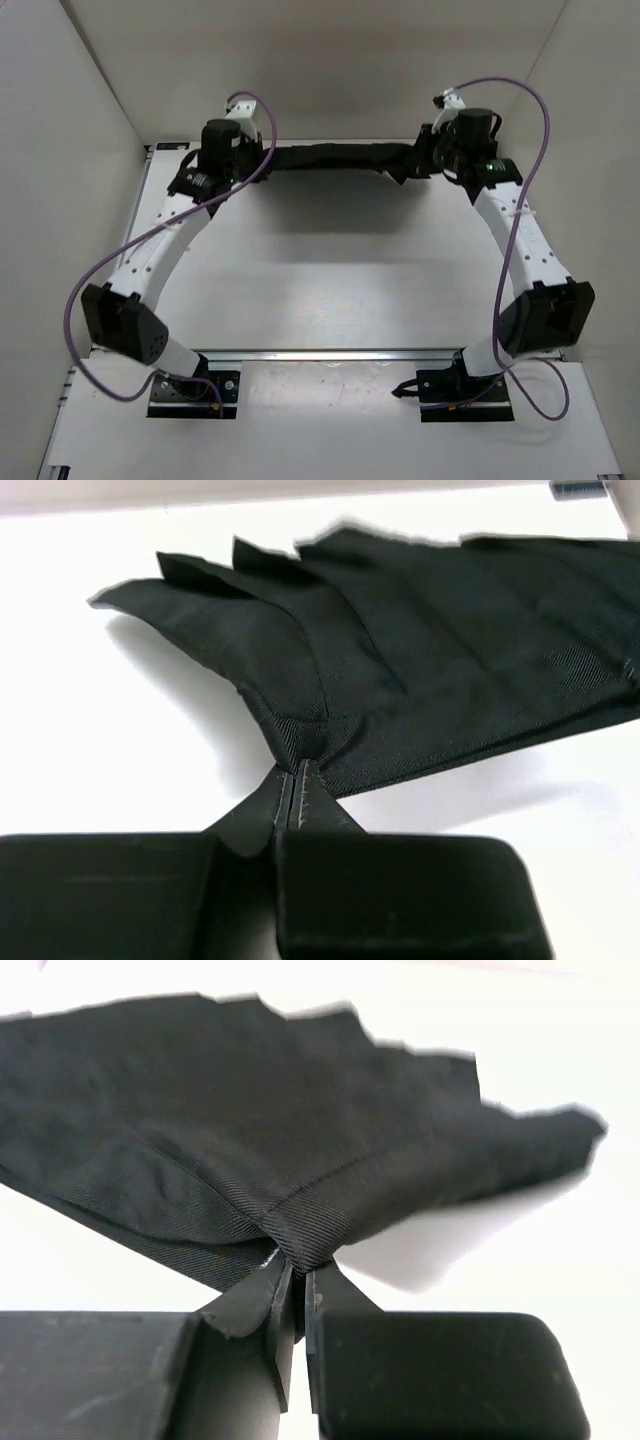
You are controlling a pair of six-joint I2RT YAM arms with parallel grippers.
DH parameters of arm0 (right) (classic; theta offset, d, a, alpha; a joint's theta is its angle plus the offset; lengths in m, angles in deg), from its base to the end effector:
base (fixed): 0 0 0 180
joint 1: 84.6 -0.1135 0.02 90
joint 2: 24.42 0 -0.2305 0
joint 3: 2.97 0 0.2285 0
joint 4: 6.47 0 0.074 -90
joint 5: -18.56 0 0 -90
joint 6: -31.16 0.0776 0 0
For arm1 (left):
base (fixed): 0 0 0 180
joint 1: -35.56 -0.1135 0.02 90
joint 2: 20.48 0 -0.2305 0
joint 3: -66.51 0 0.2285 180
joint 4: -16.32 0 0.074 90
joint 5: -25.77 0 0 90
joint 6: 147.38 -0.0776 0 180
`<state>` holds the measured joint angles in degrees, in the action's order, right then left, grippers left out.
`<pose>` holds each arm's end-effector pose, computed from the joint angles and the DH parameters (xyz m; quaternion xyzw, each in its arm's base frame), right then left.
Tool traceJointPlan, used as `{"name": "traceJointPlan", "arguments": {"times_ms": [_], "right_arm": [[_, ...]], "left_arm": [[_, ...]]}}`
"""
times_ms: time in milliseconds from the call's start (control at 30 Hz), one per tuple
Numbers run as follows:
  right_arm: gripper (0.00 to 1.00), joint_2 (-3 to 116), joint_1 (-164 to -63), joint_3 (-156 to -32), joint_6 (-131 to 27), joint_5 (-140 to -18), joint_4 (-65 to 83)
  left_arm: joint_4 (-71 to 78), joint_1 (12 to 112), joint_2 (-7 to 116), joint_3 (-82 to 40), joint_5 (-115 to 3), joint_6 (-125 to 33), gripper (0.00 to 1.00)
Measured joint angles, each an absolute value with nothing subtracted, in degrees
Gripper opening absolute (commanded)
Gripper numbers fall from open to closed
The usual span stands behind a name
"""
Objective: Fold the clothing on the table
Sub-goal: Fold the skirt
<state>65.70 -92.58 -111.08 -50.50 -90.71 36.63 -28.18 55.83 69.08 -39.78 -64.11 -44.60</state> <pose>0.3640 0.0769 0.3521 -0.0872 0.8323 0.2149 0.5035 0.3482 -0.1288 0.3391 0.0565 0.8543 -0.1478 0.4952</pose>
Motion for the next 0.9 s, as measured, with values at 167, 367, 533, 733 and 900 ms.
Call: {"name": "traceJointPlan", "arguments": {"times_ms": [167,367,533,733,900], "right_arm": [[0.01,52.61,-95.23,-88.78,-49.52,-89.90,36.54],[0.00,38.58,-100.58,-68.63,-43.83,-90.62,44.78],[0.00,35.83,-100.21,-69.74,-41.43,-94.12,46.60],[0.00,53.59,-93.92,-78.46,-41.91,-97.94,40.35],[0.11,69.00,-91.95,-83.56,-42.37,-98.92,36.46]], "left_arm": [[-27.78,58.96,54.98,-19.54,-64.68,-43.51,0.00],[-36.66,62.54,40.91,-2.23,-62.01,-38.59,0.00],[-39.61,58.61,37.69,-3.23,-57.73,-36.28,0.00],[-36.44,55.35,57.56,-15.58,-56.17,-37.43,0.00],[-34.10,53.93,77.01,-24.10,-55.98,-39.07,0.38]]}}
